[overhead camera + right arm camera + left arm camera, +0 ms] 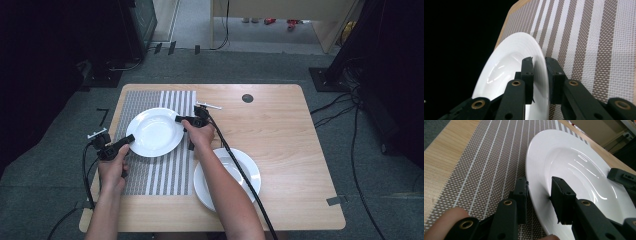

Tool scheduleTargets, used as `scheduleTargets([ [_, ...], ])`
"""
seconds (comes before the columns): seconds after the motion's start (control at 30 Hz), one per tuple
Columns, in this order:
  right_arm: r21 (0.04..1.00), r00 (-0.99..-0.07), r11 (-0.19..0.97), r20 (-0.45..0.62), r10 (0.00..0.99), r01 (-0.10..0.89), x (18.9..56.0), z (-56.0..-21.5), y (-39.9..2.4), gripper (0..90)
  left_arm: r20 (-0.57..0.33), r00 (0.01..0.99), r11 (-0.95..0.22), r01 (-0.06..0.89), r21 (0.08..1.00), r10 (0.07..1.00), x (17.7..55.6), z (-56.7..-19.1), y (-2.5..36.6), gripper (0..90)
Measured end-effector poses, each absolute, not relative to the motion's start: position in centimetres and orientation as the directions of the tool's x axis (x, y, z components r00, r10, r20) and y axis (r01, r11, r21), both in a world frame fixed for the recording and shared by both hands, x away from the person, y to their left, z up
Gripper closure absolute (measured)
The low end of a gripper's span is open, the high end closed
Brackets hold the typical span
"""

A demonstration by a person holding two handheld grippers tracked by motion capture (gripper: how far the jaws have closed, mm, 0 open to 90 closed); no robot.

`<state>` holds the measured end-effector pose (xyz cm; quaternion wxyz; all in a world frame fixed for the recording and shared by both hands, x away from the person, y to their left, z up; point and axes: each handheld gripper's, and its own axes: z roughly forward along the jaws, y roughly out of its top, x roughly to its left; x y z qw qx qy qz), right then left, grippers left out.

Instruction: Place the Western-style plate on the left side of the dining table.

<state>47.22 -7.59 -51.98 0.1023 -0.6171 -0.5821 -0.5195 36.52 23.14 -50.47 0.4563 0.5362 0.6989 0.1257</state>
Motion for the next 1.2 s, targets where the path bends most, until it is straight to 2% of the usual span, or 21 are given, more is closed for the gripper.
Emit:
scheduleTargets([
  [0.13,0.518,-0.24,-0.27,0.717,0.654,0.812,47.1,-52.1,-7.3,76.3,-0.486,0.007,0.374,0.629,0.682,0.874,36.5,-50.4,23.0,66.9],
  [0.2,0.526,-0.244,-0.261,0.705,0.666,0.809,47.1,-52.0,-7.2,75.2,-0.495,0.017,0.376,0.627,0.682,0.869,36.5,-50.4,23.0,63.8],
  [0.3,0.574,-0.273,-0.248,0.67,0.691,0.781,47.1,-51.4,-7.1,65.3,-0.486,0.04,0.362,0.617,0.699,0.873,36.3,-50.3,22.9,55.0],
  [0.43,0.635,-0.293,-0.244,0.618,0.729,0.733,46.9,-50.0,-7.5,57.2,-0.468,0.063,0.343,0.598,0.724,0.881,36.0,-49.5,23.1,47.4],
  [0.6,0.684,-0.353,-0.23,0.599,0.719,0.692,46.3,-47.9,-8.3,49.0,-0.443,0.071,0.32,0.592,0.74,0.894,35.5,-48.4,23.1,39.1],
  [0.67,0.702,-0.377,-0.209,0.581,0.722,0.681,46.0,-47.0,-8.7,41.2,-0.43,0.07,0.309,0.592,0.744,0.9,35.3,-48.0,23.0,35.8],
  [0.73,0.732,-0.404,-0.159,0.527,0.748,0.662,45.6,-46.3,-9.1,41.2,-0.43,0.072,0.306,0.599,0.74,0.9,35.0,-47.6,22.9,31.0],
  [0.87,0.728,-0.432,-0.163,0.554,0.711,0.665,44.6,-45.3,-9.8,38.8,-0.398,0.088,0.272,0.596,0.755,0.913,34.3,-46.9,22.3,23.7],
  [0.93,0.732,-0.448,-0.167,0.563,0.695,0.66,44.0,-44.9,-10.1,34.7,-0.375,0.098,0.247,0.598,0.762,0.922,33.8,-46.6,21.9,19.3],
  [1.07,0.727,-0.459,-0.191,0.591,0.663,0.66,42.9,-44.4,-10.8,30.3,-0.355,0.111,0.22,0.606,0.765,0.928,32.6,-46.1,21.4,17.0],
  [1.2,0.739,-0.475,-0.143,0.555,0.683,0.658,41.6,-44.0,-11.6,28.5,-0.346,0.119,0.212,0.596,0.774,0.931,31.2,-45.7,21.5,16.4],
])
